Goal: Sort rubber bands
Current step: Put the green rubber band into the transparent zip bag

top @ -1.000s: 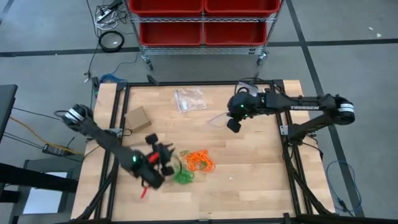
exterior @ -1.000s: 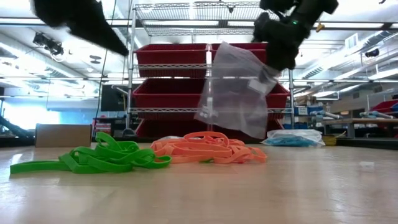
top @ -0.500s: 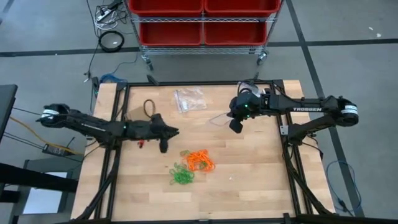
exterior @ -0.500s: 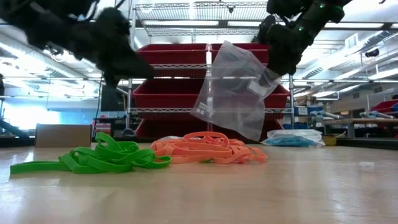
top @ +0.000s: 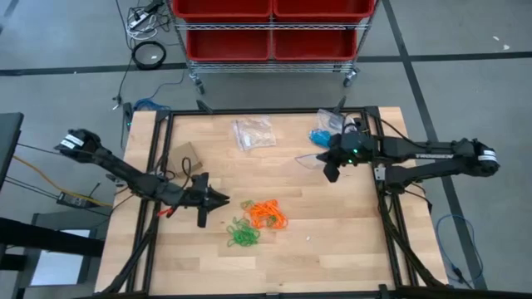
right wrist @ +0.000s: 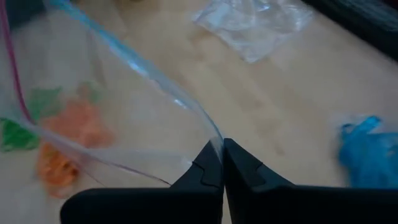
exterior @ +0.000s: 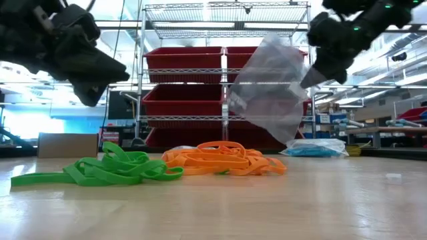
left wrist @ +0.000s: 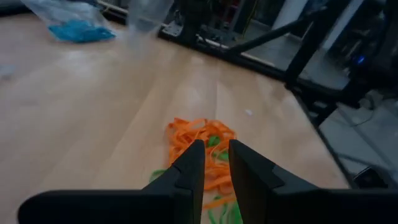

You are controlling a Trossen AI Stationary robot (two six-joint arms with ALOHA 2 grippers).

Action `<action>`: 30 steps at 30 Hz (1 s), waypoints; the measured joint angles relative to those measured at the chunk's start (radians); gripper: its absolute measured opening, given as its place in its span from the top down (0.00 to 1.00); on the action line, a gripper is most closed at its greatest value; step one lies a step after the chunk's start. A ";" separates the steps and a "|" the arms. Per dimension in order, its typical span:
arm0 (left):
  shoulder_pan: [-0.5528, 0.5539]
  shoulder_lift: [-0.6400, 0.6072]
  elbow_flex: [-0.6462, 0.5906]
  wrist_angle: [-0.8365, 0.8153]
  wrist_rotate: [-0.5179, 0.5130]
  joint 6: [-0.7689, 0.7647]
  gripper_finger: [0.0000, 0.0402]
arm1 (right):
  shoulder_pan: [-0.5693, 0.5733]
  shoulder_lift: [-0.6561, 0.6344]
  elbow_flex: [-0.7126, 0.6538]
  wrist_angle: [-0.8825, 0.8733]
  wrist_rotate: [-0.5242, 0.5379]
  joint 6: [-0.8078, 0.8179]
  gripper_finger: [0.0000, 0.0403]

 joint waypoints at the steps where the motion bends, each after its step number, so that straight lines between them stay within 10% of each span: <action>1: -0.012 0.000 0.000 0.004 -0.018 0.009 0.80 | 0.018 -0.022 -0.014 0.004 0.000 0.015 1.00; 14: 0.037 0.000 0.039 0.062 -0.061 0.316 0.80 | 0.094 -0.083 -0.034 0.034 0.066 -0.029 1.00; 30: 0.046 0.000 0.053 0.082 -0.076 0.317 0.80 | 0.094 -0.082 -0.033 0.085 0.081 -0.059 1.00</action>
